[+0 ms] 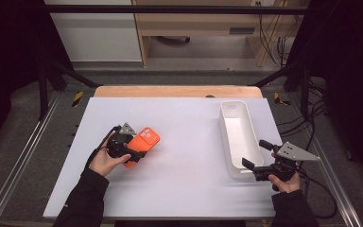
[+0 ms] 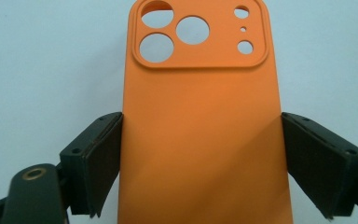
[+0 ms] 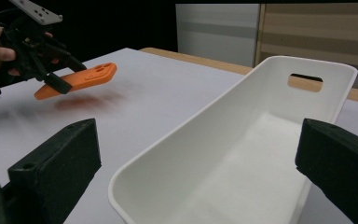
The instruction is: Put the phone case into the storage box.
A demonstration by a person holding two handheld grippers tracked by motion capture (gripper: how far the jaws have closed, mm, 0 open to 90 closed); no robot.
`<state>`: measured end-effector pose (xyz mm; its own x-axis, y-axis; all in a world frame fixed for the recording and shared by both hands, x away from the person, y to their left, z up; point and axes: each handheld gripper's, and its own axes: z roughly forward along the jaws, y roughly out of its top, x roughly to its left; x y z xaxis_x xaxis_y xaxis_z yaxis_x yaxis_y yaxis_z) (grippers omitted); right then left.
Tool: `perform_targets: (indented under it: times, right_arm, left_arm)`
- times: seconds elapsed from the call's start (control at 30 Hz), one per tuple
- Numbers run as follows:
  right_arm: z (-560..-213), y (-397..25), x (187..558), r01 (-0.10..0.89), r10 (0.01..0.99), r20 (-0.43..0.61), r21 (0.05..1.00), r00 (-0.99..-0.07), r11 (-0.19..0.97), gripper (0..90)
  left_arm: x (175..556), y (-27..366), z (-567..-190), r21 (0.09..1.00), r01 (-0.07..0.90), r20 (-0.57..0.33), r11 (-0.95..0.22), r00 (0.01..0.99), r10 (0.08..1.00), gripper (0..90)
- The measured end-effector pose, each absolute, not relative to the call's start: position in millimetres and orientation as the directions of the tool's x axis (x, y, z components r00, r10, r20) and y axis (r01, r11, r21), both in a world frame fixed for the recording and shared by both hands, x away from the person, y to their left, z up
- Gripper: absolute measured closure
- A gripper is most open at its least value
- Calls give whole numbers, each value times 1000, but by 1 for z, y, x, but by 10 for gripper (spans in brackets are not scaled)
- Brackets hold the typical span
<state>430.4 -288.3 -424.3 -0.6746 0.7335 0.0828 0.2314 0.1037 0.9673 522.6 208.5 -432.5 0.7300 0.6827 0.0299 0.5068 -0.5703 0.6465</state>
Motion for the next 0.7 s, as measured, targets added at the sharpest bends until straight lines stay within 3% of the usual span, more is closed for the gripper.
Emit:
perform_targets:
  times: [0.7]
  right_arm:
    - [-424, -288, 431, 233, 730, 76, 966, -680, 116, 4]
  left_arm:
    - [502, 189, -416, 692, 403, 45, -600, 805, 592, 155]
